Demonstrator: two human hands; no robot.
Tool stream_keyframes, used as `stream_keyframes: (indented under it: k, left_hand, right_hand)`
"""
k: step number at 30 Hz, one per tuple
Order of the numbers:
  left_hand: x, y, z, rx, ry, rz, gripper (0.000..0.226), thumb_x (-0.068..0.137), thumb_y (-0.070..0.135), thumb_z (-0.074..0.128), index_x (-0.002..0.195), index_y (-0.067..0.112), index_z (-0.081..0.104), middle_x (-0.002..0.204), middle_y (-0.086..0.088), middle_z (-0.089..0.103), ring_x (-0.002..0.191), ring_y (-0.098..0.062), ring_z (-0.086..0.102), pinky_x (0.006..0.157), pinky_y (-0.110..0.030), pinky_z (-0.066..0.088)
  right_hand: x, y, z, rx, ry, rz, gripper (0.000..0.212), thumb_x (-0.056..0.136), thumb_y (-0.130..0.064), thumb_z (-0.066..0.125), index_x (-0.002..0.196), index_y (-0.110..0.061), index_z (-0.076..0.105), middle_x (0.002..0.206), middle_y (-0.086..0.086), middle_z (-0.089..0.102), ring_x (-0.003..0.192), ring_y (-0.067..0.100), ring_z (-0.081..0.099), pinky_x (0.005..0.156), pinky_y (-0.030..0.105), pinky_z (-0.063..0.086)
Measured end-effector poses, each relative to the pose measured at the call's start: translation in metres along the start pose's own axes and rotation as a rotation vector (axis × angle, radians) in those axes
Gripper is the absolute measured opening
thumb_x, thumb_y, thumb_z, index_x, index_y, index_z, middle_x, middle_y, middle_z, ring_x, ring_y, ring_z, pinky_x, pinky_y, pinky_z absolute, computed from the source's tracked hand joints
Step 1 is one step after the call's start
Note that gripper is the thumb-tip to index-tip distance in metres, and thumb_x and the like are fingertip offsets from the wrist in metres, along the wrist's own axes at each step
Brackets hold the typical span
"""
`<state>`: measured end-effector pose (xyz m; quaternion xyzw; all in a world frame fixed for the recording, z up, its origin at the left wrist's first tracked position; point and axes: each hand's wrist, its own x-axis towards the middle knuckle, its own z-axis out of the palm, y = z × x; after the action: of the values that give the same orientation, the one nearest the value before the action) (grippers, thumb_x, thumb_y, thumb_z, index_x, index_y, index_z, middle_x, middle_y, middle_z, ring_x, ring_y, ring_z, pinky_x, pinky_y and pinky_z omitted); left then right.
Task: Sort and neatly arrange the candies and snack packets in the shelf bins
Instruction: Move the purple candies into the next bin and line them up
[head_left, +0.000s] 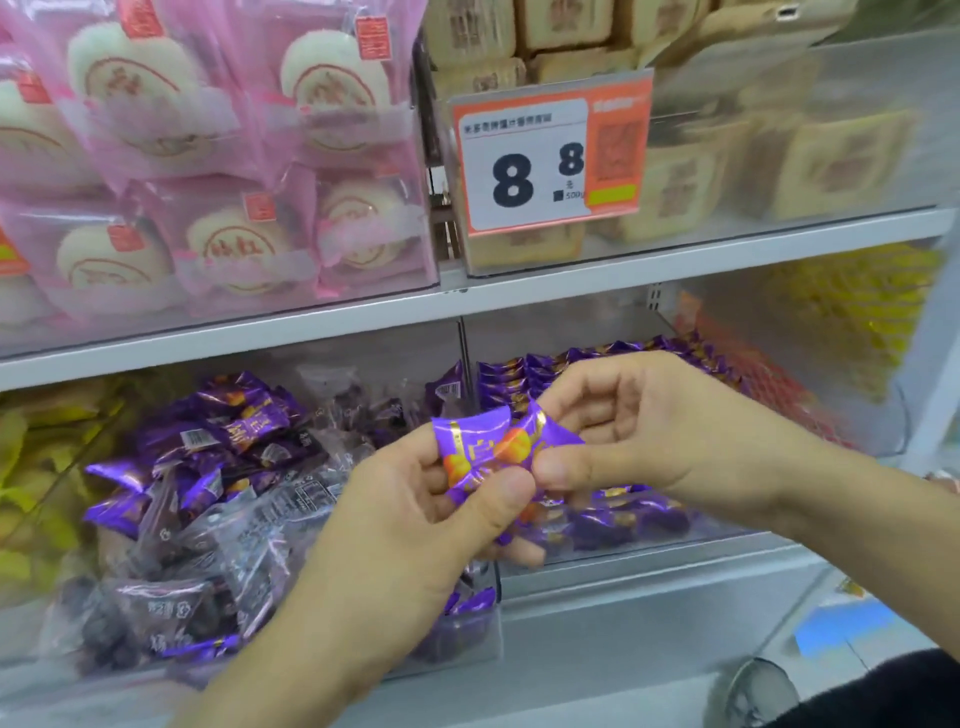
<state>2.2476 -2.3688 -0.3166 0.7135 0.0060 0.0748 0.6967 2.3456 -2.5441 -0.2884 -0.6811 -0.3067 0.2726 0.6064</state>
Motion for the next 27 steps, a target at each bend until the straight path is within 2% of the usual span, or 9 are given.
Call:
stream_keyframes:
  k: [2,5,10,12,15,18,21,23,27]
  left_hand:
    - [0.001,0.001,0.002,-0.041,0.003,0.004,0.041,0.073,0.013,0.07,0.114,0.006,0.067,0.092,-0.016,0.075,0.076,-0.027,0.073,0.063,-0.032,0.06]
    - [0.003,-0.001,0.004,-0.071,-0.054,-0.021,0.04,0.078,0.006,0.076,0.117,0.006,0.065,0.097,-0.016,0.075,0.085,-0.031,0.074,0.07,-0.034,0.061]
    - [0.004,-0.007,0.012,0.016,-0.175,-0.01,0.042,0.081,0.007,0.067,0.123,0.013,0.063,0.113,-0.009,0.073,0.108,-0.028,0.069,0.093,-0.042,0.056]
    - [0.004,-0.009,0.018,0.055,-0.2,-0.017,0.041,0.082,0.01,0.067,0.123,0.017,0.065,0.114,-0.008,0.072,0.11,-0.029,0.067,0.099,-0.046,0.052]
    - [0.004,-0.012,0.029,0.063,-0.191,-0.032,0.04,0.083,0.021,0.068,0.123,0.02,0.064,0.113,-0.007,0.073,0.109,-0.028,0.068,0.099,-0.04,0.052]
    - [0.007,-0.015,0.04,0.036,-0.138,-0.029,0.038,0.084,0.029,0.065,0.122,0.022,0.065,0.11,-0.004,0.074,0.108,-0.02,0.069,0.101,-0.037,0.05]
    - [0.011,-0.018,0.047,-0.076,-0.12,-0.068,0.038,0.085,0.029,0.063,0.121,0.018,0.066,0.113,-0.005,0.074,0.111,-0.021,0.067,0.105,-0.039,0.043]
    - [0.012,-0.02,0.051,-0.102,-0.127,-0.071,0.04,0.086,0.029,0.062,0.123,0.015,0.065,0.116,-0.005,0.073,0.115,-0.022,0.066,0.108,-0.04,0.043]
    - [0.014,-0.021,0.06,-0.115,-0.088,-0.026,0.035,0.084,0.023,0.066,0.116,0.011,0.067,0.112,-0.008,0.074,0.111,-0.026,0.068,0.099,-0.029,0.051]
  right_hand:
    - [-0.001,-0.001,-0.004,0.116,-0.02,0.028,0.019,0.068,-0.019,0.078,0.086,-0.012,0.077,0.084,0.022,0.073,0.064,0.021,0.066,0.063,0.025,0.057]
    - [-0.001,0.001,-0.009,0.157,0.007,0.043,0.014,0.073,-0.015,0.073,0.082,-0.006,0.076,0.072,0.018,0.069,0.056,0.016,0.062,0.055,0.022,0.054]
    - [-0.005,-0.002,-0.018,-0.091,0.047,-0.122,0.01,0.073,-0.018,0.077,0.081,-0.013,0.076,0.073,0.013,0.071,0.061,0.019,0.062,0.059,0.023,0.052]
    - [-0.008,-0.003,-0.018,-0.184,0.026,-0.19,0.012,0.076,-0.016,0.078,0.087,-0.011,0.076,0.079,0.011,0.075,0.069,0.024,0.068,0.067,0.028,0.057]
    - [-0.01,-0.001,-0.015,-0.256,0.072,-0.24,0.021,0.074,-0.023,0.081,0.091,-0.011,0.077,0.081,0.012,0.075,0.075,0.035,0.07,0.071,0.045,0.06]
    - [-0.01,0.003,-0.016,-0.286,0.174,-0.275,0.025,0.067,-0.027,0.084,0.088,-0.015,0.076,0.076,0.013,0.073,0.065,0.03,0.066,0.067,0.051,0.056]
    - [-0.013,0.004,-0.021,-0.239,0.182,-0.294,0.021,0.07,-0.015,0.086,0.088,-0.013,0.076,0.073,0.018,0.071,0.059,0.031,0.062,0.062,0.049,0.055]
    - [-0.016,0.005,-0.024,-0.234,0.185,-0.294,0.02,0.071,-0.011,0.085,0.088,-0.012,0.076,0.074,0.014,0.072,0.06,0.024,0.061,0.063,0.044,0.056]
    - [-0.021,0.01,-0.032,-0.066,0.233,-0.259,0.023,0.076,-0.017,0.074,0.098,-0.012,0.075,0.087,0.006,0.077,0.071,0.021,0.066,0.064,0.034,0.057]
